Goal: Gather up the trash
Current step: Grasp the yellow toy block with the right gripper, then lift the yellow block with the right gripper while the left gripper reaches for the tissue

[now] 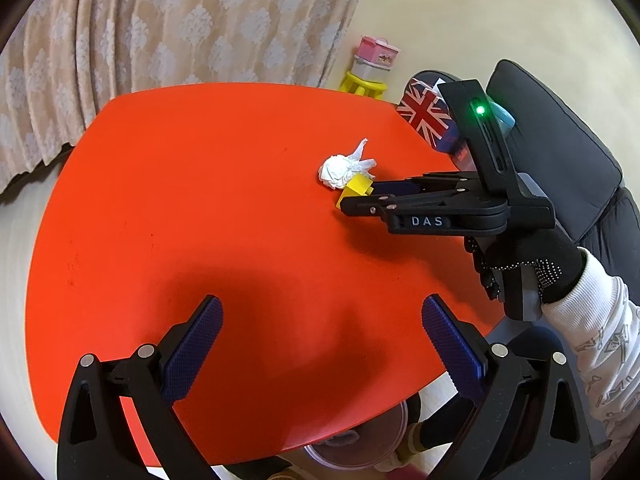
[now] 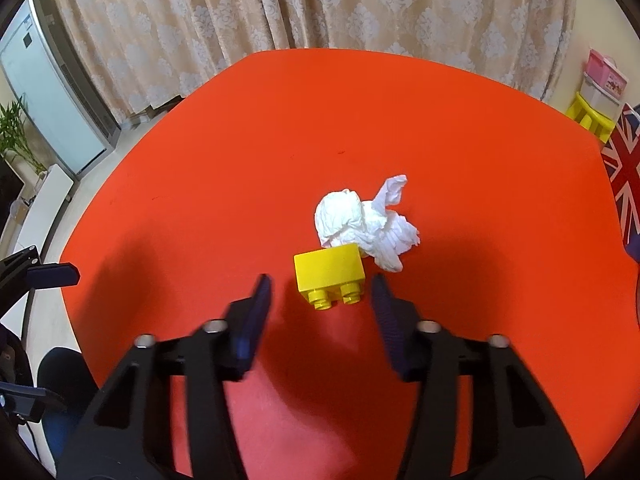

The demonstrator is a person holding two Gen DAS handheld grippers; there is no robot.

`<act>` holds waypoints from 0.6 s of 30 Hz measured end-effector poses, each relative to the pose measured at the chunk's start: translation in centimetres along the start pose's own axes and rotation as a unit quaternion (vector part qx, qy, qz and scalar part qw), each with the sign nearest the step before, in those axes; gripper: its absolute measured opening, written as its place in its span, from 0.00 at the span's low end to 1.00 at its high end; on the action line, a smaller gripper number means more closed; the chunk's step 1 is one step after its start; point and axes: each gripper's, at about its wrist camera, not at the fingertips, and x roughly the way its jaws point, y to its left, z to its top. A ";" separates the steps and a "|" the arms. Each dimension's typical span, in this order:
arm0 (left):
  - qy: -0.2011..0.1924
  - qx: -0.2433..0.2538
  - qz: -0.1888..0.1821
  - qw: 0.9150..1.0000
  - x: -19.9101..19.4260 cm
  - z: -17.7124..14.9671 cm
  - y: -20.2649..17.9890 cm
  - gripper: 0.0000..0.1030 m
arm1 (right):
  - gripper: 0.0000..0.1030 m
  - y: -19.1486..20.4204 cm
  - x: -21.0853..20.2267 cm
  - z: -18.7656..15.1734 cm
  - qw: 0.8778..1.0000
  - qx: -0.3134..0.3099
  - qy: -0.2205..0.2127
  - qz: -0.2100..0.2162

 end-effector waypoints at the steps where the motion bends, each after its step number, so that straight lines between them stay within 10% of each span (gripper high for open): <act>1: 0.001 0.000 -0.001 1.000 0.0 0.0 0.0 0.93 | 0.34 0.0 0.0 0.1 1.000 0.000 -0.001 0.000; 18: 0.003 0.020 -0.005 1.000 1.3 1.6 -1.2 0.93 | 0.32 -1.0 -4.6 -0.8 1.000 0.019 -0.021 0.005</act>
